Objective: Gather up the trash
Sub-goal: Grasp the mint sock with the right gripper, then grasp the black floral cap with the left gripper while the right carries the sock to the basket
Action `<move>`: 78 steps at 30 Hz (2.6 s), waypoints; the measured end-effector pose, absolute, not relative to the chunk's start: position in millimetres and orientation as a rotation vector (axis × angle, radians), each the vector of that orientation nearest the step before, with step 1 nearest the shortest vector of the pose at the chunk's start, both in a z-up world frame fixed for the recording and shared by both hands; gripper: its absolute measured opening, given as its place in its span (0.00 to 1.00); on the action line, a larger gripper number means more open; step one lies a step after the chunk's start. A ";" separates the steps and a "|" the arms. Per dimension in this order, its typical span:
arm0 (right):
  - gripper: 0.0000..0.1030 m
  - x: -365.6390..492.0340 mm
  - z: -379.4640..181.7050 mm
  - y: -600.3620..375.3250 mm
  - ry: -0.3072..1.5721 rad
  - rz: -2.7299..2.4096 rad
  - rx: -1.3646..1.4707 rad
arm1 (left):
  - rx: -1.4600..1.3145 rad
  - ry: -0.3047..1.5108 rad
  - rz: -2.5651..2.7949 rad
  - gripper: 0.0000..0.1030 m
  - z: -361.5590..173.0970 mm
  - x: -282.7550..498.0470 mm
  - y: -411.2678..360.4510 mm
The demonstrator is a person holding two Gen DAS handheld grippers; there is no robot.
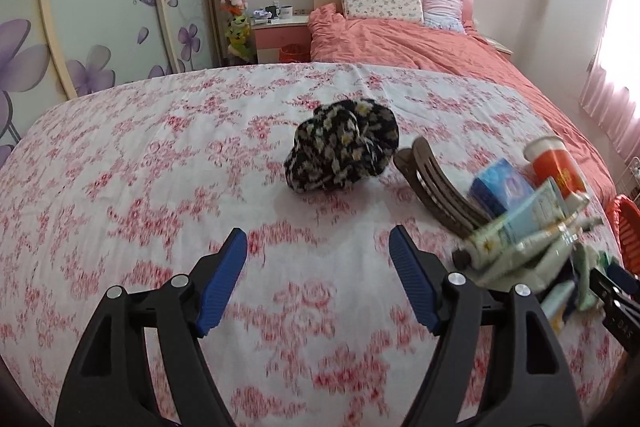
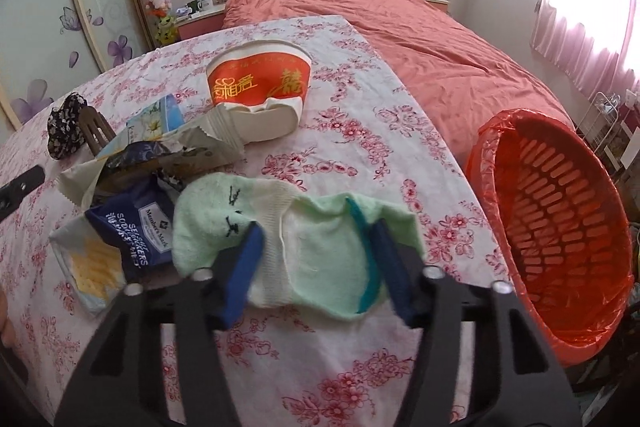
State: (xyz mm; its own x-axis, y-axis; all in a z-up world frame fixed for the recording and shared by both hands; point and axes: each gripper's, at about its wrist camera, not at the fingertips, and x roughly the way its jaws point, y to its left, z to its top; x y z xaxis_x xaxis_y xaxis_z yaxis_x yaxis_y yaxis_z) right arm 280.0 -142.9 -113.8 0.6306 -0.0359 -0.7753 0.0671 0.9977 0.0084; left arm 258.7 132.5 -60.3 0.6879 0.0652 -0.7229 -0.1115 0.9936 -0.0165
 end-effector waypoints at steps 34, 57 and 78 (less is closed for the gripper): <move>0.05 261.8 -76.2 -150.4 0.783 0.036 0.101 | -0.079 0.822 0.051 0.13 -53.4 310.2 133.0; 0.05 204.5 -5.0 -171.9 0.576 0.034 0.148 | -0.036 0.729 -0.047 0.13 7.3 251.8 89.5; 0.05 163.9 27.9 -244.1 0.408 -0.164 0.178 | 0.005 0.663 -0.380 0.13 33.6 212.0 -43.2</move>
State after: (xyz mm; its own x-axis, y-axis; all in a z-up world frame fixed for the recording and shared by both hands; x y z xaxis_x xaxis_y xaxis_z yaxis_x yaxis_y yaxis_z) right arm 163.9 -244.1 27.9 0.9052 -0.1221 -0.4071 0.1933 0.9713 0.1385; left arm 212.0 -43.2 33.6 0.7221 -0.3427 -0.6009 0.3457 0.9312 -0.1157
